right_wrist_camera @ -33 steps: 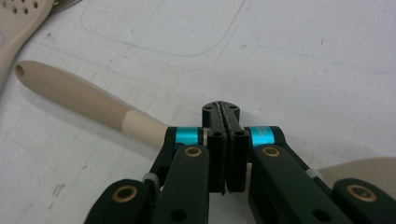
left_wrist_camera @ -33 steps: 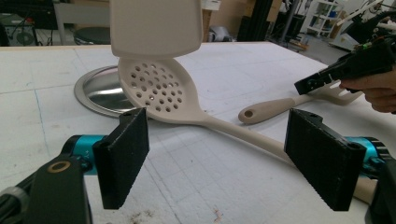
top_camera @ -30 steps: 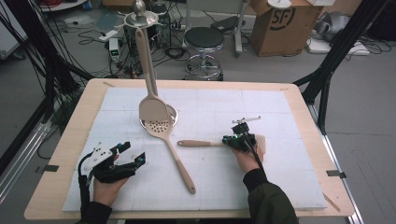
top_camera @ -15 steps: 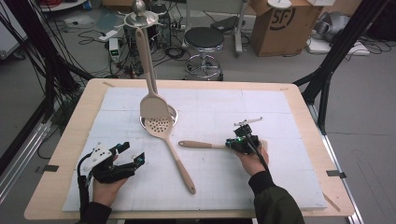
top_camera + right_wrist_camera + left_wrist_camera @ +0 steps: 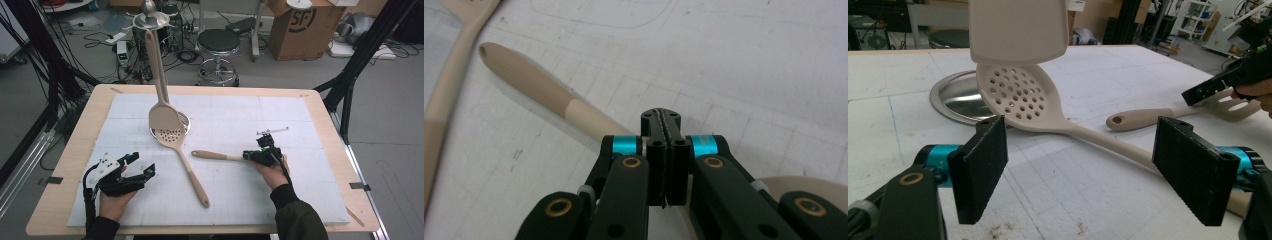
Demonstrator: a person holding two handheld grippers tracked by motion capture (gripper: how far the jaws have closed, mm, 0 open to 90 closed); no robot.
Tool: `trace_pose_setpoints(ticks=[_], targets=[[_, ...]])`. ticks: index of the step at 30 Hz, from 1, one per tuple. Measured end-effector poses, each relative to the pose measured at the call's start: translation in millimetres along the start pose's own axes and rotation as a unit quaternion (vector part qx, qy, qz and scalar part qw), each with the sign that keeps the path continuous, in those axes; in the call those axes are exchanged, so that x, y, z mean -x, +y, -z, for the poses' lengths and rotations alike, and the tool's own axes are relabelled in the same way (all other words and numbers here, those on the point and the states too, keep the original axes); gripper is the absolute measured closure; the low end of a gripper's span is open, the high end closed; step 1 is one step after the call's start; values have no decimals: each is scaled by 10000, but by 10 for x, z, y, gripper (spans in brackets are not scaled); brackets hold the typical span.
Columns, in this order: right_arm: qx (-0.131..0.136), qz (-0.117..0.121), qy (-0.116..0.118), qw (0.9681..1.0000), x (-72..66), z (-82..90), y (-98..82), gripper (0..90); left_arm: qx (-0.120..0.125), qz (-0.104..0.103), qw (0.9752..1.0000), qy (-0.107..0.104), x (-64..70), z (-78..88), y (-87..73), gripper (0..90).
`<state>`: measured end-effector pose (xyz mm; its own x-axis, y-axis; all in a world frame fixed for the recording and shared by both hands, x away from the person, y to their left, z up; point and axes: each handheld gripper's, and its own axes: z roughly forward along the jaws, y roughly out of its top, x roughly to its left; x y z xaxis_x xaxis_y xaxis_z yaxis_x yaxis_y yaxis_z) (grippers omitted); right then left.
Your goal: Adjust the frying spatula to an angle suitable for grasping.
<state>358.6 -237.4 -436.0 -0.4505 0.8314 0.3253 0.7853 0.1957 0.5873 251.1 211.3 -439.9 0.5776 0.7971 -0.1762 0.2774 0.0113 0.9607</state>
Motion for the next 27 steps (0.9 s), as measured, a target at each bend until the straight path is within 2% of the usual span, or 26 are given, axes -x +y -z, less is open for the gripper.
trace_pose_setpoints(ticks=[11,18,20,27], targets=[[-107,-151,287,9994,20,39,-60,899,-24,-18,10000,7,5,-7,-1,227],[-191,-120,335,9992,2,58,-86,899,-28,-23,10000,-2,9,-12,-1,227],[-233,-180,357,9989,-5,64,-92,899,-21,-18,10000,-3,10,-11,-1,227],[-321,-108,423,9985,-41,88,-131,899,-22,-20,10000,1,10,-11,-1,227]])
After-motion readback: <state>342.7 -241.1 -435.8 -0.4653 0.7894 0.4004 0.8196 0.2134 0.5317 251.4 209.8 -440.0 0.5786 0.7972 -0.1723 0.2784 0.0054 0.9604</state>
